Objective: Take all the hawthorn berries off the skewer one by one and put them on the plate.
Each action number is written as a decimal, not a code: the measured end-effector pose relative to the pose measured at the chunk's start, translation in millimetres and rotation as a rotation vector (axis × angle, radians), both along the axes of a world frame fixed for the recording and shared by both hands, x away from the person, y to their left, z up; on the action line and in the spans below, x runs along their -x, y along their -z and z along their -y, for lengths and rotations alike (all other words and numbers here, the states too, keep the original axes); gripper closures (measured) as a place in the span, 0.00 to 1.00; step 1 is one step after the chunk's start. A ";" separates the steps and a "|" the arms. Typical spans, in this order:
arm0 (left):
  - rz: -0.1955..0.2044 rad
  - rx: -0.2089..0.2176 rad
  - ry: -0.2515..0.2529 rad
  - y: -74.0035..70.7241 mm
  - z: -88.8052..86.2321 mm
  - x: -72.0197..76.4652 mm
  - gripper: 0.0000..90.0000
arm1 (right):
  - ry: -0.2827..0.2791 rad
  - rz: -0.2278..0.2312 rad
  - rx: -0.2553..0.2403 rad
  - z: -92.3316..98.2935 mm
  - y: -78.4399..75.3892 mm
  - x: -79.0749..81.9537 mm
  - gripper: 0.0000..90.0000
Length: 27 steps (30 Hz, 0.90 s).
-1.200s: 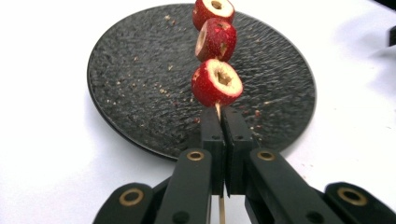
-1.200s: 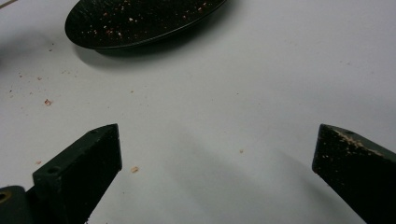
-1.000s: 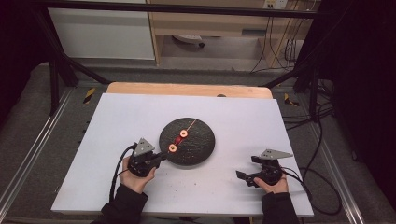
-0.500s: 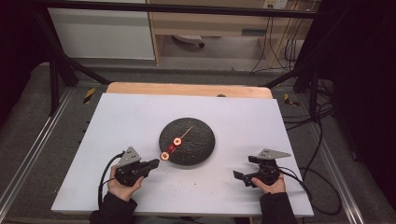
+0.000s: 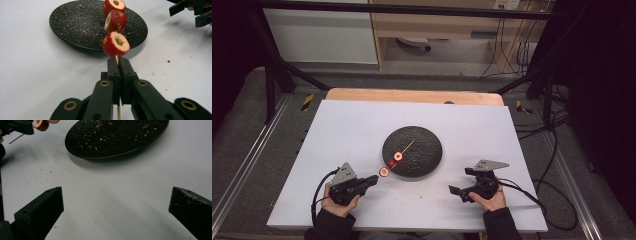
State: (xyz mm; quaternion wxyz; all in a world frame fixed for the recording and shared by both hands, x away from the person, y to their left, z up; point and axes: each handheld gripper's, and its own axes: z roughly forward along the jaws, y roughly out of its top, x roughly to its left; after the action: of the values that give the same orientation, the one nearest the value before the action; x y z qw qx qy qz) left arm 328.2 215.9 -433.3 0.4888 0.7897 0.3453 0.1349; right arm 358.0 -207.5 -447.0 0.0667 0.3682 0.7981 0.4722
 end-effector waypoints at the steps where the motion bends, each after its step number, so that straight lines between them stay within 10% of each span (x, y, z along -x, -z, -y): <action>1: 0.000 0.000 0.006 0.4 0.7 0.1 0.98 | -0.007 0.002 -0.003 -3.0 -0.3 -0.2 0.01; 27: 0.023 0.015 0.030 -1.2 7.0 6.4 0.98 | -0.025 0.014 -0.102 -96.0 -34.9 -20.8 0.07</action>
State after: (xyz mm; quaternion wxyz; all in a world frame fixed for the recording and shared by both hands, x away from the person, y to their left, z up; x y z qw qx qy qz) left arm 321.8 208.8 -432.1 0.5005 0.7895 0.3288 0.1341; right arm 378.9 -111.5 -412.0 0.0474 0.3578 0.7770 0.5157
